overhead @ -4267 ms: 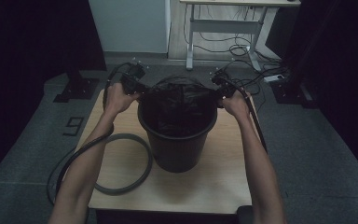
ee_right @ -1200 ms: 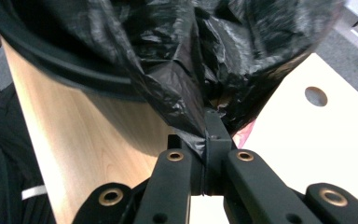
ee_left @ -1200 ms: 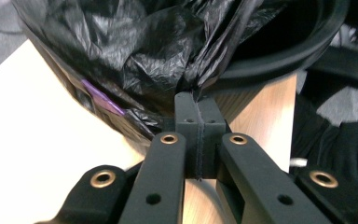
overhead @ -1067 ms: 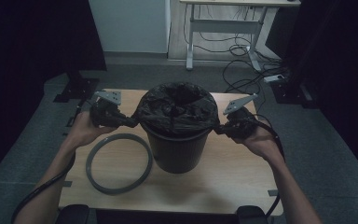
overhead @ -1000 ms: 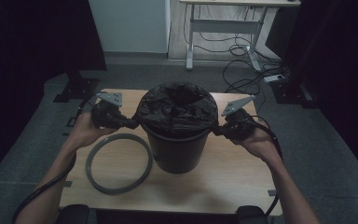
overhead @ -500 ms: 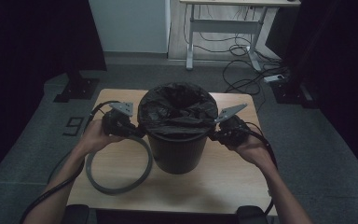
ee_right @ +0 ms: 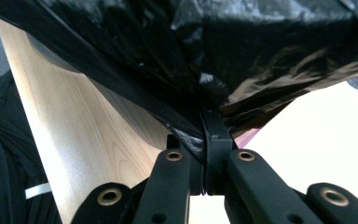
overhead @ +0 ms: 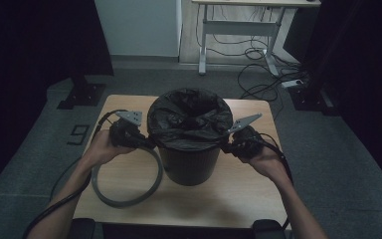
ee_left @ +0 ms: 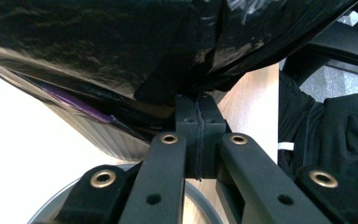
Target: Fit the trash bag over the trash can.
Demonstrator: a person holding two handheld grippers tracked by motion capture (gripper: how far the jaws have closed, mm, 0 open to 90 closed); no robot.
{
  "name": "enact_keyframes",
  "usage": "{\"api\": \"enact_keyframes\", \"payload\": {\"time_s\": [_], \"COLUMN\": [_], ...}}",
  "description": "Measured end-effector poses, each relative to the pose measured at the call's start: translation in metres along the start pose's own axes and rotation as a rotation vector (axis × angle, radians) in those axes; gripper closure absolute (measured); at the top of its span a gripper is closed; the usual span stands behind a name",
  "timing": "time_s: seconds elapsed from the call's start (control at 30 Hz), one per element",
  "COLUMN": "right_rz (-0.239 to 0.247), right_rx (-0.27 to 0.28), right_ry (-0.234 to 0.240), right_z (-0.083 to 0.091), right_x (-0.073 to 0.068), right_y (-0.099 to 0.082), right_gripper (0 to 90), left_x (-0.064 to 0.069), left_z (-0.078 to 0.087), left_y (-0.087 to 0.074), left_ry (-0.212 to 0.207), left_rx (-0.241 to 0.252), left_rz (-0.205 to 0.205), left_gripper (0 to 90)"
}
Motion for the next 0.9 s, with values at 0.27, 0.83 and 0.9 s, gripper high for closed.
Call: {"api": "enact_keyframes", "payload": {"time_s": [0.27, 0.83, 0.9], "right_rz": [-0.029, -0.193, -0.199], "right_rx": [-0.05, 0.001, 0.018], "right_ry": [-0.001, 0.007, 0.016], "right_z": [-0.02, -0.056, -0.054], "right_x": [0.002, 0.023, 0.023], "right_y": [-0.011, -0.049, -0.048], "right_gripper": [88.2, 85.2, 82.7], "left_x": [0.0, -0.029, -0.028], "left_z": [-0.007, -0.043, -0.042], "left_y": [-0.005, -0.039, -0.04], "left_ry": [0.028, 0.106, 0.122], "left_rx": [-0.034, -0.013, 0.01], "left_rz": [0.0, 0.106, 0.1], "left_gripper": [89.1, 81.2, 72.2]}}
Point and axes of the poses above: each handheld gripper's, and its own axes: z roughly backward along the jaws, y roughly out of its top, x roughly to its right, the point moved 2 cm from there along -z, roughly forward along the jaws, and after that the axes turned 14 degrees about z, right-handed, at the moved point
